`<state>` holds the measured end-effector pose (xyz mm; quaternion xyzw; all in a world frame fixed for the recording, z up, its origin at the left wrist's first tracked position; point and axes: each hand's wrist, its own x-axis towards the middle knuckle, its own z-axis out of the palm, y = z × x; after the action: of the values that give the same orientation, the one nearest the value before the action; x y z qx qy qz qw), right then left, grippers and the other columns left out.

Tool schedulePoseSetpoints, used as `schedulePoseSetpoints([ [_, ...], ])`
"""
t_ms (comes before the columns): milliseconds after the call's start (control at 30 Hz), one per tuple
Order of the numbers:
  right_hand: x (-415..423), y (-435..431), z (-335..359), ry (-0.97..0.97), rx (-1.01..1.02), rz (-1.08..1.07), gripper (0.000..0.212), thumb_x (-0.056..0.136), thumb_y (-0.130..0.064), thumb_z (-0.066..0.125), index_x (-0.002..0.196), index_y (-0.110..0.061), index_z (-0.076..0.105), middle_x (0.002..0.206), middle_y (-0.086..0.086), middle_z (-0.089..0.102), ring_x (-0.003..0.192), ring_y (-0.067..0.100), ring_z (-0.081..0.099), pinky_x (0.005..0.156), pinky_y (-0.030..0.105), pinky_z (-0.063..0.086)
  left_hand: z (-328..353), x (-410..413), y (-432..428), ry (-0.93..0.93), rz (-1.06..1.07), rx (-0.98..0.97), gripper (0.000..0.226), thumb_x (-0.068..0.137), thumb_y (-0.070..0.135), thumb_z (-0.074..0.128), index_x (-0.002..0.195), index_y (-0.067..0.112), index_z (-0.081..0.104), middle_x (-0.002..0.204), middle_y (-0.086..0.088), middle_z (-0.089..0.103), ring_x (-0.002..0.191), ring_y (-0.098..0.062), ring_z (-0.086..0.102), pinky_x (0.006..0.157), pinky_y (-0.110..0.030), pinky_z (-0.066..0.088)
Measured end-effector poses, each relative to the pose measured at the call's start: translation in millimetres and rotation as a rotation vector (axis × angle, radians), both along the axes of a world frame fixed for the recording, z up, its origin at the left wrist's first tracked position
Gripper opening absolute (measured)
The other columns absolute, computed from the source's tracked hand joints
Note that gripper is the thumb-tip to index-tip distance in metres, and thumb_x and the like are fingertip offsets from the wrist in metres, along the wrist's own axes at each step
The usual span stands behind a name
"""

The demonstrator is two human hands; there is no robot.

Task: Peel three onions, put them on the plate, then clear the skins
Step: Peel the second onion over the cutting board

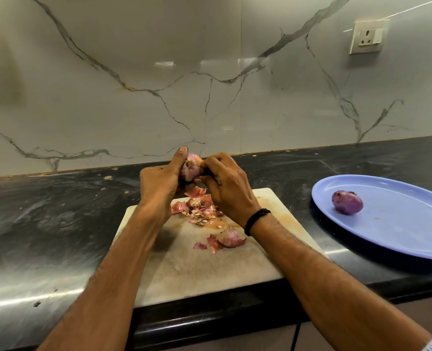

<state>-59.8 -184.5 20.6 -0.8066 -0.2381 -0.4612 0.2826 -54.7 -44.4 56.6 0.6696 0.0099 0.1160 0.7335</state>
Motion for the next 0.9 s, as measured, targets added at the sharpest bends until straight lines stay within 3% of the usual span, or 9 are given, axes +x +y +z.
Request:
schedulePoseSetpoints([
  [133, -3.3, 2.3, 2.8, 0.043, 0.063, 0.048, 0.020, 0.091, -0.005, 0.062, 0.109, -0.007, 0.055, 0.101, 0.011, 0.056, 0.086, 0.018, 0.056, 0.074, 0.010, 0.044, 1.6, -2.0, -1.2, -0.014, 0.012, -0.011, 0.039, 0.078, 0.050, 0.078, 0.083, 0.011, 0.071, 0.086, -0.013, 0.076, 0.076, -0.025, 0.077, 0.073, -0.039, 0.063],
  [233, -3.3, 3.3, 2.6, 0.037, 0.035, 0.062, 0.038, 0.091, -0.007, 0.062, 0.119, -0.024, 0.044, 0.104, 0.011, 0.053, 0.086, 0.017, 0.056, 0.074, 0.006, 0.041, 2.9, -4.4, -1.1, -0.032, 0.028, 0.007, 0.038, 0.078, 0.050, 0.077, 0.079, 0.012, 0.072, 0.079, -0.009, 0.076, 0.072, -0.024, 0.076, 0.070, -0.036, 0.063],
  [300, -1.6, 3.4, 1.4, 0.009, 0.015, 0.041, 0.038, 0.092, -0.009, 0.062, 0.119, -0.027, 0.043, 0.102, 0.012, 0.052, 0.083, 0.015, 0.053, 0.072, 0.006, 0.039, 2.9, -4.8, -0.9, -0.048, 0.050, 0.036, 0.039, 0.078, 0.052, 0.077, 0.075, 0.013, 0.072, 0.071, -0.005, 0.075, 0.067, -0.022, 0.076, 0.068, -0.035, 0.063],
  [567, 1.1, -0.8, -0.5, 0.015, -0.041, -0.001, 0.039, 0.092, -0.002, 0.059, 0.122, -0.024, 0.048, 0.100, 0.011, 0.052, 0.081, 0.015, 0.051, 0.071, 0.006, 0.038, -2.0, -2.4, -0.5, -0.052, 0.065, 0.142, 0.046, 0.075, 0.059, 0.077, 0.081, 0.013, 0.075, 0.077, -0.007, 0.076, 0.065, -0.020, 0.075, 0.075, -0.041, 0.064],
  [700, 0.3, -2.9, -1.8, 0.024, -0.080, -0.027, 0.023, 0.092, -0.004, 0.061, 0.114, -0.006, 0.061, 0.100, 0.016, 0.056, 0.083, 0.015, 0.051, 0.073, 0.007, 0.034, -0.7, -4.5, -1.4, -0.052, 0.058, 0.104, 0.046, 0.076, 0.053, 0.078, 0.086, 0.009, 0.076, 0.080, -0.010, 0.076, 0.063, -0.017, 0.075, 0.069, -0.035, 0.064],
  [900, -0.3, 1.5, -0.8, 0.034, 0.013, -0.033, 0.012, 0.090, -0.002, 0.062, 0.102, -0.003, 0.063, 0.096, 0.013, 0.058, 0.081, 0.013, 0.050, 0.071, 0.006, 0.036, 2.2, -6.2, -1.9, -0.060, 0.070, 0.021, 0.033, 0.079, 0.046, 0.078, 0.075, 0.014, 0.070, 0.073, -0.004, 0.073, 0.059, -0.011, 0.073, 0.053, -0.020, 0.056],
])
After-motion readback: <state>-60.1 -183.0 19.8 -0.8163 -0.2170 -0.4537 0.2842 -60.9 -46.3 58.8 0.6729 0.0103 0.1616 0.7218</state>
